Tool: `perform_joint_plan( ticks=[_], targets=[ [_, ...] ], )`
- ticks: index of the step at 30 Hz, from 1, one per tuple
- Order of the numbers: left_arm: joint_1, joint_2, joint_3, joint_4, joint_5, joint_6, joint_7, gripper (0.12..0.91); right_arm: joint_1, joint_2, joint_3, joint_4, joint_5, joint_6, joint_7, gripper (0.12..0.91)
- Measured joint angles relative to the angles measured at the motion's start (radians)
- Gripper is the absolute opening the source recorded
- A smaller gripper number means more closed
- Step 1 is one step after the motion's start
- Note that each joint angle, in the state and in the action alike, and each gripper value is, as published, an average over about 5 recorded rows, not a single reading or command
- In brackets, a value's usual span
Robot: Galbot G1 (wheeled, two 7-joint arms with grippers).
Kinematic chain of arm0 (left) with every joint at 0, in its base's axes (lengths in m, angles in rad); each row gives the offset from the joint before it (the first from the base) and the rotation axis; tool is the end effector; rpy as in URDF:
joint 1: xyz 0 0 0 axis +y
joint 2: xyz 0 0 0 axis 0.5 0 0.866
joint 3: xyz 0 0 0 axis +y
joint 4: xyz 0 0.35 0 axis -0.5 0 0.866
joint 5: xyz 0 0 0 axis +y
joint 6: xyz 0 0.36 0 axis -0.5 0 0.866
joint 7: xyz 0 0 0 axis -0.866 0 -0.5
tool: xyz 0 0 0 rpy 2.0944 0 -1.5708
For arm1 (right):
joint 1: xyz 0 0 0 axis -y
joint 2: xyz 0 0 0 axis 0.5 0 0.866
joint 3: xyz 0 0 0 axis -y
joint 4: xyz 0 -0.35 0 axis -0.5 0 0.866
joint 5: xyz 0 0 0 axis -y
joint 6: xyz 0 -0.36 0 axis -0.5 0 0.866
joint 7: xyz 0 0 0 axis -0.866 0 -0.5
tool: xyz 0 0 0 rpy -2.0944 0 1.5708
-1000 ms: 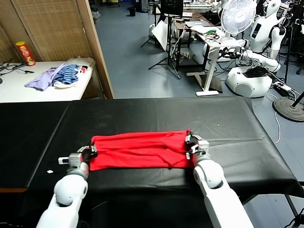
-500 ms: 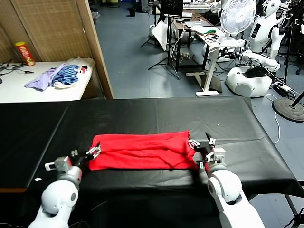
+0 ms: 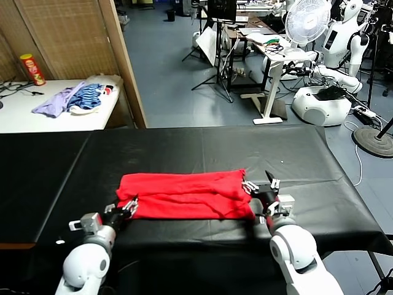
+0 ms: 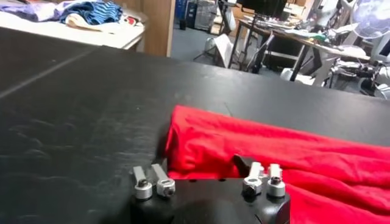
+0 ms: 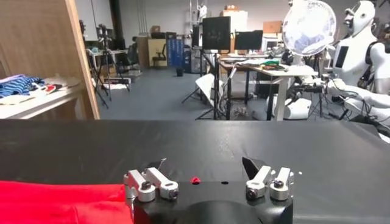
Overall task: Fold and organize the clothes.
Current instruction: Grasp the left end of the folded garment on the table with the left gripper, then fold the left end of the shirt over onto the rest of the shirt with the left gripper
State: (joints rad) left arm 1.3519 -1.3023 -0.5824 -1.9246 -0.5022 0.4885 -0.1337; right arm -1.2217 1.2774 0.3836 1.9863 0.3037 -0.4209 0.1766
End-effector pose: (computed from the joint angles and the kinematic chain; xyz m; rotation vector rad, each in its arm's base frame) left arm 0.2580 0.0789 -0.3033 0.0432 -2.6779 0.2505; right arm 0.2849 -0.0152 -0.2627 0.1171 -2.9038 0.0192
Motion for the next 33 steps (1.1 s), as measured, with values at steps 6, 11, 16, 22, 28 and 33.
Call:
perform_joint_plan(
  ticks=[6,11,16,22,28,33],
  targets=[
    [-0.016,0.008,-0.001,0.027,0.009,0.011,0.003,0.178,-0.006,0.009,-0.002,0.012,-0.016,-0.001,0.0,0.798],
    [-0.014,0.021,0.002,0.031,0.092,-0.001,0.022,0.131,-0.012,0.019,0.0,0.026,-0.018,-0.008,0.005,0.798],
    [0.009,0.053,-0.013,0.017,0.316,-0.049,0.039,0.128,-0.018,0.02,0.006,0.037,-0.018,-0.01,0.009,0.798],
    [0.051,0.154,-0.076,0.011,0.59,-0.103,0.046,0.128,-0.018,0.026,0.007,0.042,-0.017,-0.011,0.011,0.798],
    [0.081,0.231,-0.107,-0.022,0.667,-0.092,0.045,0.128,-0.028,0.04,0.006,0.051,-0.023,-0.015,0.016,0.798],
    [0.064,0.212,-0.042,-0.099,0.56,-0.032,0.034,0.128,-0.051,0.039,0.026,0.065,-0.034,-0.019,0.018,0.798]
  ],
)
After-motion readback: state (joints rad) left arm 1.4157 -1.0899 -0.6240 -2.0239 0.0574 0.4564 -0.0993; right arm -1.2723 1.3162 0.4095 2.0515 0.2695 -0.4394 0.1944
